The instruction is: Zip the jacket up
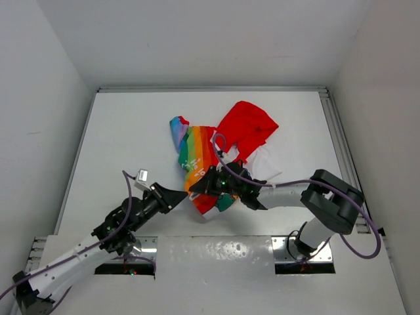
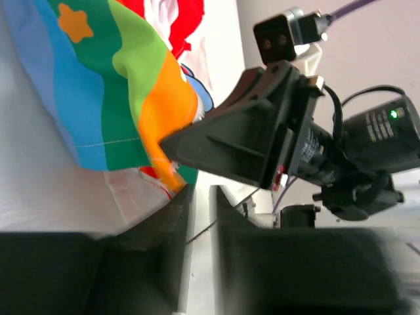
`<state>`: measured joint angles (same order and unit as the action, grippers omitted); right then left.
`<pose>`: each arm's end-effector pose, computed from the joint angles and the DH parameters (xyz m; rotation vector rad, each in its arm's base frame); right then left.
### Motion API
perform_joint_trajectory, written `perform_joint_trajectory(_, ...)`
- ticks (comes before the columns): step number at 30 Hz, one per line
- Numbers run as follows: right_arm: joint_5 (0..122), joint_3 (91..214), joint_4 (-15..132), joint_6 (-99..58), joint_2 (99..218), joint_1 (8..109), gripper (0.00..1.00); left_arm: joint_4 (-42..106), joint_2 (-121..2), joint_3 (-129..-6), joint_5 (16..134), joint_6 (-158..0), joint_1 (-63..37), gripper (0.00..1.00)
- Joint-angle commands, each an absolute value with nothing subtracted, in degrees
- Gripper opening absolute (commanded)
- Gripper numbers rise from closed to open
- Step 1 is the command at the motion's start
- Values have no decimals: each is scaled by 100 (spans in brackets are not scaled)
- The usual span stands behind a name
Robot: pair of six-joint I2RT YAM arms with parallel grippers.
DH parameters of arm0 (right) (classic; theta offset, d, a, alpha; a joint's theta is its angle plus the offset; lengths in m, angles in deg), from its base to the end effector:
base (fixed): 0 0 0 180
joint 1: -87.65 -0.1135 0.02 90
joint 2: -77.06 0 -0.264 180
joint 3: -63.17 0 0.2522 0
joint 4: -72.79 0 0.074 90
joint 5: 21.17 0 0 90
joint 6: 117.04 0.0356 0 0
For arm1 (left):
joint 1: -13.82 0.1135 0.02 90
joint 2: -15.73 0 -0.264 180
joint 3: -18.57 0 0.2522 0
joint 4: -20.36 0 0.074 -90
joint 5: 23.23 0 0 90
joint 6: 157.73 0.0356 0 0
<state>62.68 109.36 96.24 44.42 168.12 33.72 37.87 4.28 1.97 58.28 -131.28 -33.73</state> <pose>0.1768 0.2491 0.1596 0.2653 2.2694 1.4398 0.0843 -0.0843 0.1652 -0.3896 1.9290 -1.2209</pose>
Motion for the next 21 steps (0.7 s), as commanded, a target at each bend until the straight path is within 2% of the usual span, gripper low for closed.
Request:
perform_joint_trajectory(1, 6250, 10945, 10042, 4521, 16609, 3447, 0, 3816, 675, 946, 6008, -13304, -3408, 26)
perform_joint_trajectory(3, 6250, 10945, 10051, 4529, 16618, 3439, 0, 3807, 772, 999, 6026, -13321, -3408, 37)
perform_joint_trajectory(6, 6233, 10928, 10130, 4556, 16618, 3447, 0, 3728, 660, 982, 6096, -13322, -3408, 43)
perform_joint_trajectory(16, 6127, 10875, 10253, 4564, 16592, 3447, 0, 2665, -518, 876, 6220, -13198, -3408, 42)
perform_joint_trajectory(21, 6075, 10849, 10235, 4529, 16583, 3447, 0, 2305, -651, 832, 6088, -13171, -3408, 34)
